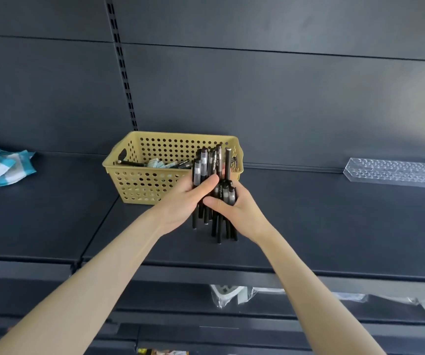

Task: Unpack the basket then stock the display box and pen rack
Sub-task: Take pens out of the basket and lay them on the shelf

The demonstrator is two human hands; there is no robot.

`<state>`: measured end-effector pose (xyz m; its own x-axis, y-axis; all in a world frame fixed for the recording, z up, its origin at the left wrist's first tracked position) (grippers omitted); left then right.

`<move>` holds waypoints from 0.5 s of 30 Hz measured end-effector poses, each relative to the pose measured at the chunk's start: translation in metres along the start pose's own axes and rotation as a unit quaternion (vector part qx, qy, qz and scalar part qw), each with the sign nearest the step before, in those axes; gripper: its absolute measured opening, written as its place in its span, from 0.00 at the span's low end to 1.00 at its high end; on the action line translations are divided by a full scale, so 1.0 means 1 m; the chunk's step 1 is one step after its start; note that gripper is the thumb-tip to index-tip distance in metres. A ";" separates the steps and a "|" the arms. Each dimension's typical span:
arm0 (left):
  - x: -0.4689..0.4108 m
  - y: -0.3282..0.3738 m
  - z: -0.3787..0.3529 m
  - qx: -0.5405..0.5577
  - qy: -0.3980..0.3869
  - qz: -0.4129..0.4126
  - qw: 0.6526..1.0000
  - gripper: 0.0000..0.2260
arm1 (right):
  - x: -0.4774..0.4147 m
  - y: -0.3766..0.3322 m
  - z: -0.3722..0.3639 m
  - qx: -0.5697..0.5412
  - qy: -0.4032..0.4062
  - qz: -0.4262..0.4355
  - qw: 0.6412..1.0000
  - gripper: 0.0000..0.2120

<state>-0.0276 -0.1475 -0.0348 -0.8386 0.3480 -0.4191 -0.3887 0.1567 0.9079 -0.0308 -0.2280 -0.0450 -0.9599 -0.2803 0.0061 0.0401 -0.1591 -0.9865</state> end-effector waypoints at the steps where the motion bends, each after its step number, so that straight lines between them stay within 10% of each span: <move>1: 0.001 -0.004 0.002 0.004 0.001 0.011 1.000 0.14 | 0.000 0.002 0.000 0.006 0.009 0.003 1.000 0.25; 15: 0.012 -0.059 0.001 0.069 -0.054 0.088 0.992 0.16 | -0.010 0.057 -0.005 0.007 -0.010 -0.091 0.996 0.09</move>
<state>-0.0139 -0.1519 -0.0934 -0.8404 0.4770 -0.2573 -0.1771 0.2070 0.9622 -0.0207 -0.2293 -0.1024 -0.9459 -0.2648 0.1875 -0.1293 -0.2223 -0.9664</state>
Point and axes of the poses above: each hand's wrist, its own x-axis away from the middle knuckle, its own z-axis out of the back of the hand, y = z × x, the point moved 10 cm from there along -x, towards the middle knuckle, and after that the axes turned 15 degrees about -z, right-handed, at the moved point
